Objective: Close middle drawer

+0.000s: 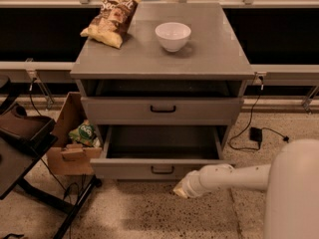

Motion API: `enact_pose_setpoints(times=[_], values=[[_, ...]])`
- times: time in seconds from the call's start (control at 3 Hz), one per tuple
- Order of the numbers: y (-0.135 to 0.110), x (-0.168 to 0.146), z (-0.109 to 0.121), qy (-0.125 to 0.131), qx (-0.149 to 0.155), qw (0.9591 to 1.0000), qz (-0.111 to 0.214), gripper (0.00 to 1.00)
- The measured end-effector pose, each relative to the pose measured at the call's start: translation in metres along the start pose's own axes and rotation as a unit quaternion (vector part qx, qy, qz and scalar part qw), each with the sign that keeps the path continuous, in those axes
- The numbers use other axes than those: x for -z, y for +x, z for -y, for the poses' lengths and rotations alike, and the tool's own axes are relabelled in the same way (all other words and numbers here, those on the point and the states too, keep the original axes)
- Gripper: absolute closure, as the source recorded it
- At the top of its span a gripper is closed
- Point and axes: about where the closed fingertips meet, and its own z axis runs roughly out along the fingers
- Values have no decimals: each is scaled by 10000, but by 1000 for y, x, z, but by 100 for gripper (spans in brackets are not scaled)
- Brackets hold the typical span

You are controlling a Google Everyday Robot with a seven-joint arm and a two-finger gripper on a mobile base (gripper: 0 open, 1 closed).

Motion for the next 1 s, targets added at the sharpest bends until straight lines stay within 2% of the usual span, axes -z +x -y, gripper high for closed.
enact_pose_setpoints(times=[0.33,0.67,1.0], values=[[-36,-7,18,-168,550,9981,-226,100],[-64,-9,35,-227,957,9945,-371,100],[-85,-11,47,-284,1210,9911,-469,100]])
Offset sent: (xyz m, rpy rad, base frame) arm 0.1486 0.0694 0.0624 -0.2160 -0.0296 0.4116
